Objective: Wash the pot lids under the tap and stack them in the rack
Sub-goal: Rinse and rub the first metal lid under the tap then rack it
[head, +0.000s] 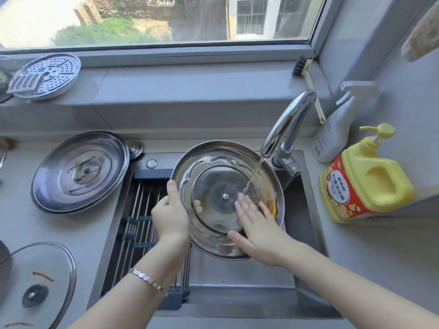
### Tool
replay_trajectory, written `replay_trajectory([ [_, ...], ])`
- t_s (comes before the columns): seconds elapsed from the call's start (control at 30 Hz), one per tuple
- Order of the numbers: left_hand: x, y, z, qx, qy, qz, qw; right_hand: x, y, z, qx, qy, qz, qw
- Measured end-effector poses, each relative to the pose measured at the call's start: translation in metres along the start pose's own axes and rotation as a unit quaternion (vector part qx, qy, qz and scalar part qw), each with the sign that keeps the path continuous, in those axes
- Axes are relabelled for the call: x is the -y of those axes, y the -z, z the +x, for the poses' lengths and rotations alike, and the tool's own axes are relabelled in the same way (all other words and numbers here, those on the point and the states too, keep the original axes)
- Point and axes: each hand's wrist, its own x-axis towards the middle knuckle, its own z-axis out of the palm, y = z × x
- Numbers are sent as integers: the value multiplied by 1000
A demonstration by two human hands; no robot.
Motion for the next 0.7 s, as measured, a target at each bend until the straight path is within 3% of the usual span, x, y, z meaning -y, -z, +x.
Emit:
replay_trajectory([
  [0.07,0,-1,1,-6,8,-12,1000,-1,4,2,-23,-10,-8,1000],
  [0.2,0,0,2,-5,14,-19,1000,20,2,-8,-2,106,9,994],
  [0.33,-3,2,1,-18,14,-34,999,-1,14,-5,-30,22,-2,999],
  [0.47,-2,-1,4,-40,7,-63,997,17,6,-16,-10,135,-38,990],
  [0.6,-1,1,16,-34,-41,-38,998,-17,11,-9,-89,27,-42,995],
  [0.7,-6,5,19,-11,-155,0,988,-26,0,-16,-109,-14,3,994],
])
